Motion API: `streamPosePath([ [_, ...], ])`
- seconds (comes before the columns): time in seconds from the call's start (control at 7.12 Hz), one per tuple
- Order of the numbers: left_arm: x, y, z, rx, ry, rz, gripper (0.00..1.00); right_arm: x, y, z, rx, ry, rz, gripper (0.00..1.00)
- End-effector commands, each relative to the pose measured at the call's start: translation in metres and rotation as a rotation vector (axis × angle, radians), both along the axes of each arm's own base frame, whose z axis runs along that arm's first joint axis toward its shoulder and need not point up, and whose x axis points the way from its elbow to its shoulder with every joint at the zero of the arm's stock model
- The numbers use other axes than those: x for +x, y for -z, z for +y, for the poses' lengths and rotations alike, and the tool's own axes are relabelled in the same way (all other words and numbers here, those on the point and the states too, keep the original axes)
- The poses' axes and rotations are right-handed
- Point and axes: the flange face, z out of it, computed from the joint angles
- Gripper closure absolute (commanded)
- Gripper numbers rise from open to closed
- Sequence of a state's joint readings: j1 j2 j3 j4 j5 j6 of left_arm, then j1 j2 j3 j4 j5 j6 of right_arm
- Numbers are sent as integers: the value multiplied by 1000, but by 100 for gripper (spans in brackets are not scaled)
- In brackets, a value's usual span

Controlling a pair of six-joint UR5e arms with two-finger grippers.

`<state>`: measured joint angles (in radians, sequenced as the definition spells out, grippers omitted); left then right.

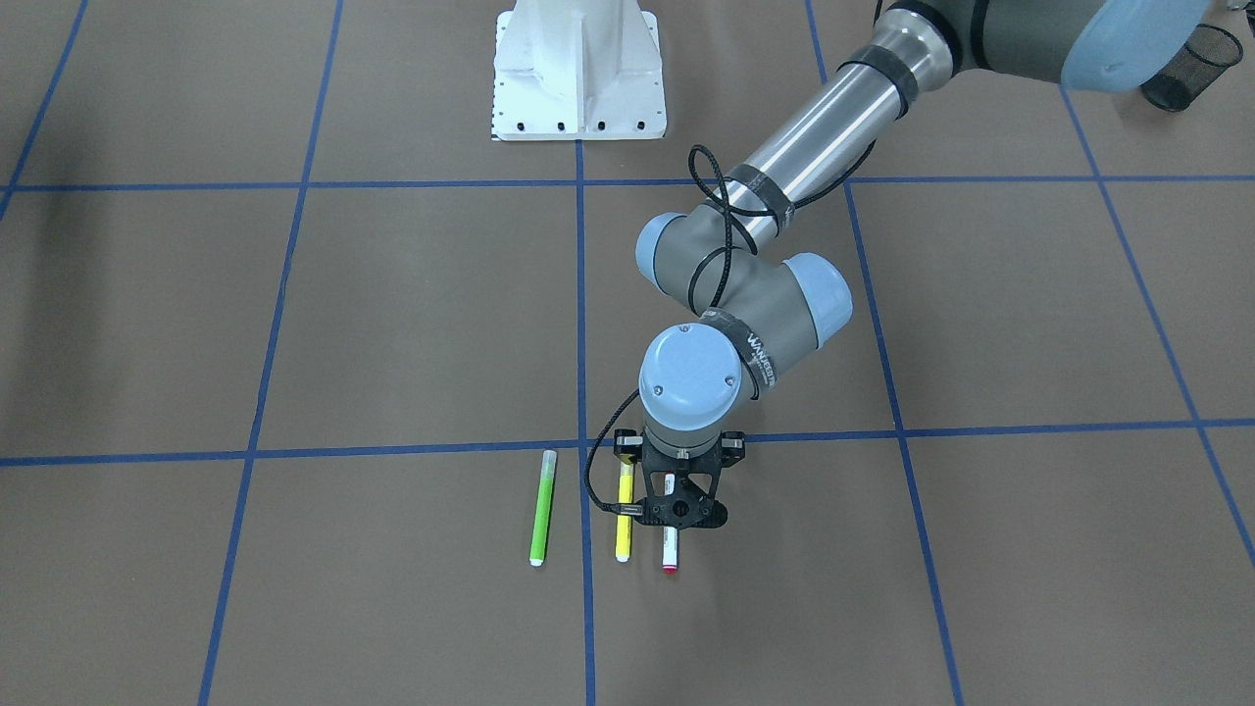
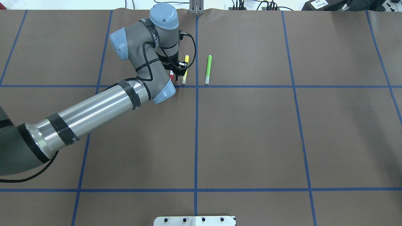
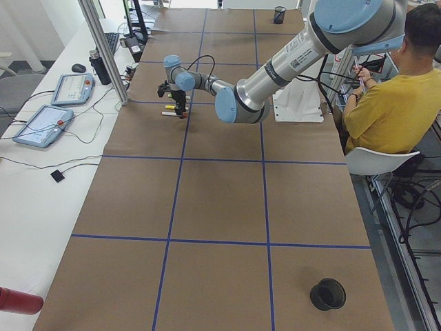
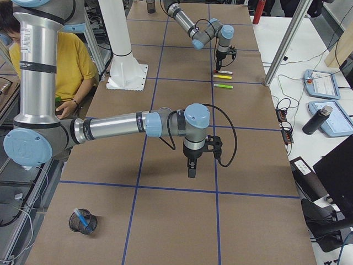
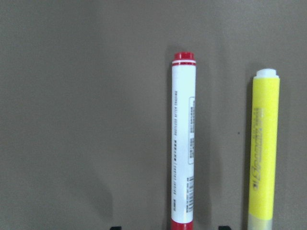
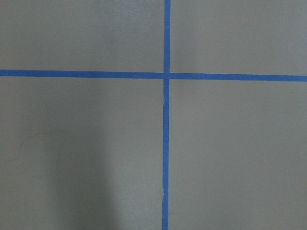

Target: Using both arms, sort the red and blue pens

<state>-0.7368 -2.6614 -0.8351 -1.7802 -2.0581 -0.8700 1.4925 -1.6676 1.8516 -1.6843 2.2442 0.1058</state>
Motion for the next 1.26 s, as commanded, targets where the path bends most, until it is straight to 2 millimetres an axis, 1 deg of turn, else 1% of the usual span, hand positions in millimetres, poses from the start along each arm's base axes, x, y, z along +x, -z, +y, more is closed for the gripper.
streamPosePath([
  [0.0, 5, 1, 4, -1, -2, 0, 47, 0, -1, 1, -1, 0, 0, 0],
  [0.14, 7, 5, 6, -2, -1, 3, 52, 0, -1, 1, -1, 0, 0, 0],
  [0.28, 6, 5, 5, -4, 3, 3, 61, 0, -1, 1, -1, 0, 0, 0],
  [0.56, 6, 4, 5, -10, 13, 0, 91, 0, 0, 1, 0, 0, 0, 0],
  [0.7, 6, 5, 5, -10, 15, -1, 100, 0, 0, 1, 0, 0, 0, 0],
  [0.84, 5, 6, 6, -6, 12, 1, 100, 0, 1, 1, 2, 0, 0, 0],
  [0.98, -1, 24, 6, 14, 16, 23, 100, 0, 2, 0, 3, 0, 0, 0],
  [1.12, -15, 44, 5, 30, 21, 37, 100, 0, 1, -1, 3, 0, 0, 0],
])
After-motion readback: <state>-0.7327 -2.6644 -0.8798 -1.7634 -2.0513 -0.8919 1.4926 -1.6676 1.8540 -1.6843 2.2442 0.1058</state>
